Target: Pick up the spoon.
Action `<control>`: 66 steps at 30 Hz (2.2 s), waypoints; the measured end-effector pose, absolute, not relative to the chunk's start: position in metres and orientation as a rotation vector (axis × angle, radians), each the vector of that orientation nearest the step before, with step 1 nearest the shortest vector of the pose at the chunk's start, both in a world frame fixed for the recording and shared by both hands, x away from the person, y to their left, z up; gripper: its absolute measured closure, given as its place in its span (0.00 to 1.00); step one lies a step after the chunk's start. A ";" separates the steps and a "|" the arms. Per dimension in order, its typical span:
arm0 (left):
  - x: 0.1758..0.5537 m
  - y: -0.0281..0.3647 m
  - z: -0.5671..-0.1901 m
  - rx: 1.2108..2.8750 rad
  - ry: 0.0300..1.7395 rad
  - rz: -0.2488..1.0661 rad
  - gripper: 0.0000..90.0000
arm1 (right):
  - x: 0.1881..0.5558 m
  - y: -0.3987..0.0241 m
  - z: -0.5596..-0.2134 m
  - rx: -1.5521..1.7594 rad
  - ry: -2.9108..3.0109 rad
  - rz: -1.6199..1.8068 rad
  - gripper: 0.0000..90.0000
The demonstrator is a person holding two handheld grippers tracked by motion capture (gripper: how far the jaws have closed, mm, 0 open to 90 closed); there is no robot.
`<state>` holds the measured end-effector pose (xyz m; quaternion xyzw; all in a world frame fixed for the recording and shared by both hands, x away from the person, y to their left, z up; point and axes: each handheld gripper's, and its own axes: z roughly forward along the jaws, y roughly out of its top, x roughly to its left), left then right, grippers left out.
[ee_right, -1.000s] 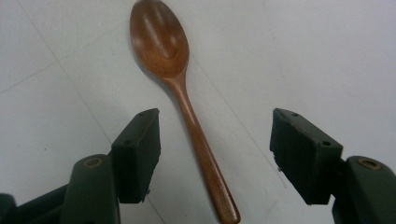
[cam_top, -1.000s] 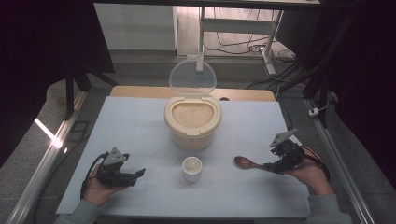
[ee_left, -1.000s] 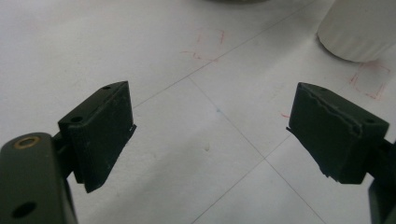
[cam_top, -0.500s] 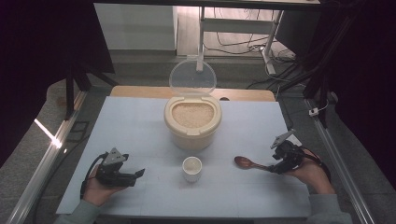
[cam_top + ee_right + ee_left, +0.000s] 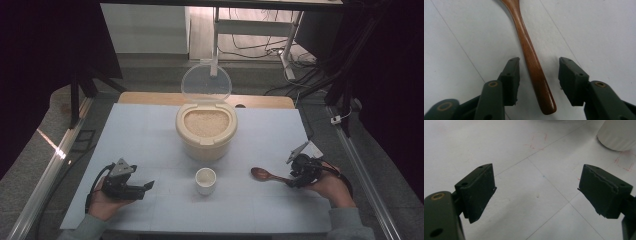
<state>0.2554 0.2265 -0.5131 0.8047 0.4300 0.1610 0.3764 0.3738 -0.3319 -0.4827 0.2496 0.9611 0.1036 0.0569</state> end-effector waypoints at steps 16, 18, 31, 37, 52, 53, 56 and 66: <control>0.256 0.226 -0.515 2.066 1.100 0.409 0.15 | 0.377 -0.327 -0.485 0.694 2.977 0.282 0.80; 0.256 0.226 -0.515 2.067 1.102 0.408 0.15 | 0.378 -0.327 -0.485 0.657 2.986 0.270 0.82; 0.256 0.228 -0.516 2.063 1.106 0.405 0.15 | 0.372 -0.324 -0.484 0.534 2.967 0.261 0.87; 0.256 0.229 -0.516 2.061 1.108 0.406 0.15 | 0.371 -0.326 -0.480 0.574 2.942 0.346 0.87; 0.257 0.228 -0.516 2.062 1.111 0.403 0.15 | 0.362 -0.327 -0.459 0.593 2.880 0.578 0.87; 0.257 0.228 -0.516 2.063 1.111 0.403 0.15 | 0.361 -0.326 -0.456 0.586 2.877 0.594 0.87; 0.257 0.228 -0.516 2.064 1.110 0.402 0.15 | 0.357 -0.319 -0.448 0.554 2.863 0.649 0.87; 0.257 0.226 -0.516 2.072 1.103 0.398 0.16 | 0.339 -0.283 -0.421 0.389 2.868 0.801 0.87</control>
